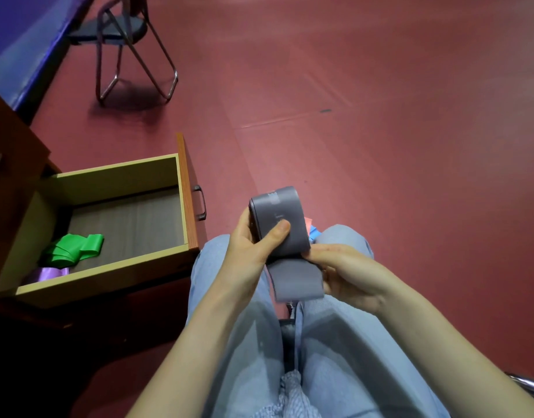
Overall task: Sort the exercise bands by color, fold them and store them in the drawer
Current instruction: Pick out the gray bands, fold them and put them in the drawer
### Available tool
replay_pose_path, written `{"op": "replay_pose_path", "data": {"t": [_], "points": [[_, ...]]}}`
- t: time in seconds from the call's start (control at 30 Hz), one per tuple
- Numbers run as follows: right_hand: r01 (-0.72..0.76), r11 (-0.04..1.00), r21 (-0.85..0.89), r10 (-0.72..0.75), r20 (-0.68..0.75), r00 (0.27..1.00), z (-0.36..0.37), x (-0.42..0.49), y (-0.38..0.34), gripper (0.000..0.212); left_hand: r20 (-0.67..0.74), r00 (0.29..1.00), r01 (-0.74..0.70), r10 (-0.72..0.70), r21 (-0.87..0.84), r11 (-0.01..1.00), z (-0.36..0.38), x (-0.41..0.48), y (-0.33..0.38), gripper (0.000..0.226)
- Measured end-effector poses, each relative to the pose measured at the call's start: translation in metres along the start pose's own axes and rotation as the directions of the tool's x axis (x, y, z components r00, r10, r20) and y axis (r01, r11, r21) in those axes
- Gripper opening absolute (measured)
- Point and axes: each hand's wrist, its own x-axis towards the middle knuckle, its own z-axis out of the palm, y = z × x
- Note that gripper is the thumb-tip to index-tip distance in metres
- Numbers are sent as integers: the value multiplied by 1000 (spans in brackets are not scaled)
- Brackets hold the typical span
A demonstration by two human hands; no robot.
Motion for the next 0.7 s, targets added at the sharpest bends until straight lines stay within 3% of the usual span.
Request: {"op": "replay_pose_path", "data": {"t": [0.1,0.2,0.33,0.4,0.53,0.7], "points": [[-59,969,241,55,22,998,-4,2,3,27,115,993,-50,41,82,995,-7,-4,2,35],[-72,892,446,61,39,997,-9,2,6,25,230,973,-37,-6,181,983,-12,-8,4,51],[-25,897,441,-11,78,997,-9,1,2,84,318,944,-1,-83,256,967,-16,-13,7,61],[14,907,422,-42,58,997,-9,-1,-2,96,314,946,-13,-75,268,963,-15,-17,6,61],[100,944,316,-140,107,984,-9,-6,-9,58,252,966,-130,59,278,952,-4,-19,-2,50],[4,961,275,-46,146,988,-18,-4,-11,69,191,974,-188,121,392,901,3,-24,-5,49]]}}
